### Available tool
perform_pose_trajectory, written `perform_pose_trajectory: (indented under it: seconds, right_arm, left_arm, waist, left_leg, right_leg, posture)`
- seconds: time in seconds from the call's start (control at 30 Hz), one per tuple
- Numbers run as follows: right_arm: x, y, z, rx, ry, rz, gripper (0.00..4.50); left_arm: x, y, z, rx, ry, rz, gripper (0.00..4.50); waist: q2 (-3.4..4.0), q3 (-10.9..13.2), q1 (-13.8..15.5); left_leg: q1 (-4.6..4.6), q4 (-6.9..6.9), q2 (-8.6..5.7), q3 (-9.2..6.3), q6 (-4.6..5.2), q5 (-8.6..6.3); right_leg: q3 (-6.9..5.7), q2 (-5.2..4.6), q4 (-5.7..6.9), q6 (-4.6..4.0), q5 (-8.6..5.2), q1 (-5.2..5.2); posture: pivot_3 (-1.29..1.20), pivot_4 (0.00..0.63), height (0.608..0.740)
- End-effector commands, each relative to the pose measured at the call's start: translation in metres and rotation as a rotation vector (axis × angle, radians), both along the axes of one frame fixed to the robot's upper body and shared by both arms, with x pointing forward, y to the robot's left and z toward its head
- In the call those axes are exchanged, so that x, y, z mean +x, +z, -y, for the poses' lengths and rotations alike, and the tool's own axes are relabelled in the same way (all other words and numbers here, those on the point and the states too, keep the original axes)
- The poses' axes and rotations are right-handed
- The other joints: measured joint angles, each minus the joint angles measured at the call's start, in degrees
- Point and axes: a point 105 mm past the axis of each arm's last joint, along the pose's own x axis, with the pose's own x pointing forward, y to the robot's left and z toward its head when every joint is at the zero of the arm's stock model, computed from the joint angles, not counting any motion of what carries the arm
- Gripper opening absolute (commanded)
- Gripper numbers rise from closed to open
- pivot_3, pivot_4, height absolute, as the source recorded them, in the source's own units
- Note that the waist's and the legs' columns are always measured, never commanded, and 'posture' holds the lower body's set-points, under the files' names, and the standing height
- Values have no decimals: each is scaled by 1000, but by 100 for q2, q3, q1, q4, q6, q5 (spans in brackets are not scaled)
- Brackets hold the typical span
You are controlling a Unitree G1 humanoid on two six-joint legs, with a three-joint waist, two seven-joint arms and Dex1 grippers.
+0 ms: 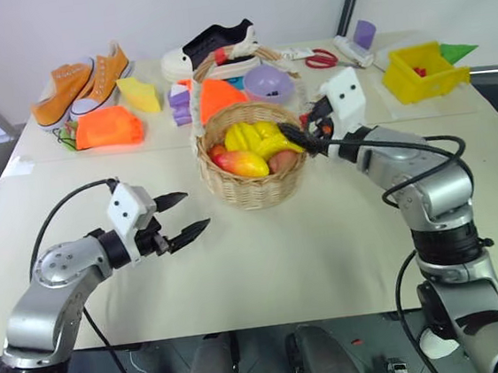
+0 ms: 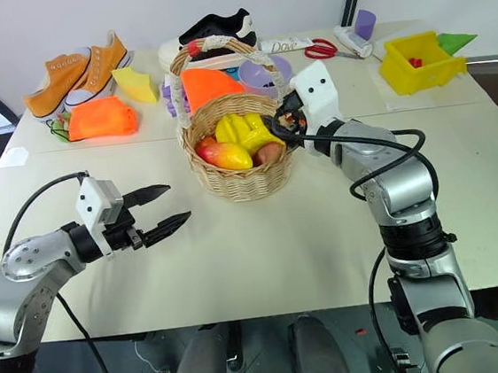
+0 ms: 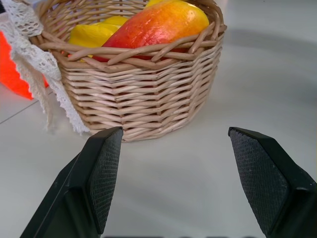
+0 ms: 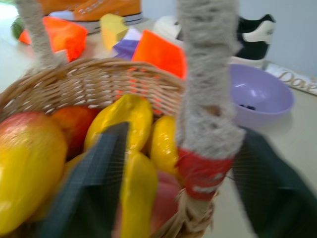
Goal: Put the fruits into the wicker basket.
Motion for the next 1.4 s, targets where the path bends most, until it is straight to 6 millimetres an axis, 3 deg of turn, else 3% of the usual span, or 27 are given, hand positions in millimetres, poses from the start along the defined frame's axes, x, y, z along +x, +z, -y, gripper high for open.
perform_pose_trajectory:
  seconds: [0.03, 0.1, 0.27, 0.4, 0.5, 0.6, 0.83, 1.03, 1.2, 1.4]
  right_arm:
    - [2, 27, 13, 44, -74, 98, 1082]
    - [1, 28, 15, 53, -79, 102, 142]
    - [-7, 49, 30, 93, -104, 159, 127]
    - [-21, 66, 63, 49, -119, 211, 127]
    - [-25, 71, 76, 47, -119, 216, 127]
    - [-31, 65, 104, 40, -130, 198, 127]
    - [-36, 28, 174, -17, -289, 97, 127]
    - [-45, 16, 199, -5, -357, 85, 127]
    - [-47, 8, 208, -4, -385, 69, 127]
    - [-51, 9, 207, -7, -378, 81, 3087]
  left_arm:
    - [-7, 8, 6, -5, -21, 41, 3668]
    - [-8, 7, 6, -6, -19, 38, 3668]
    - [-7, 6, 7, -6, -20, 36, 3668]
    - [-5, 6, 7, -6, -27, 36, 3668]
    - [-4, 6, 8, -6, -33, 34, 3668]
    - [-1, 6, 11, -8, -47, 37, 3668]
    - [2, 7, 10, -4, -41, 48, 3668]
    - [2, 6, 7, 0, -32, 48, 3668]
    - [3, 5, 6, 1, -24, 47, 3668]
    - [5, 5, 4, 4, -20, 46, 3668]
  waist:
    - [0, 0, -2]
    - [1, 1, 1]
    - [5, 3, -1]
    - [15, 10, 32]
    - [15, 10, 16]
    - [15, 10, 0]
    - [16, 11, 13]
    - [28, 13, 13]
    - [28, 13, 19]
    - [28, 13, 26]
  left_leg:
    - [0, 0, 0, 0, 0, 0]
    - [0, -1, 1, -1, 0, 0]
    - [0, -2, 1, -1, 0, 0]
    - [-2, -2, 0, -1, 0, 0]
    - [-3, -2, 0, 0, 0, 0]
    - [-3, -2, 1, 0, 0, 0]
    - [-3, 0, 0, 3, 1, 0]
    - [-1, 1, 1, 4, 1, 0]
    - [-1, 3, 0, 4, 1, 0]
    - [-1, 4, -1, 4, 1, 0]
  right_leg:
    - [0, 0, 0, 0, 0, 0]
    - [0, 0, 0, 0, 0, -1]
    - [0, 0, 0, 0, 0, -1]
    - [-1, 0, -2, 0, 0, -2]
    - [-1, -1, -6, 0, 0, 0]
    - [-1, 1, -4, 0, 0, 0]
    - [0, 2, -5, 0, 0, 1]
    - [1, 4, -3, 0, 0, 2]
    - [1, 4, -3, 0, 0, 5]
    - [1, 3, -5, 1, 0, 6]
  posture:
    - [0, 150, 733]
    - [0, 150, 733]
    - [0, 150, 733]
    - [0, 150, 733]
    - [0, 150, 733]
    - [0, 150, 733]
    - [0, 150, 733]
    - [0, 150, 733]
    - [0, 150, 733]
    - [0, 150, 733]
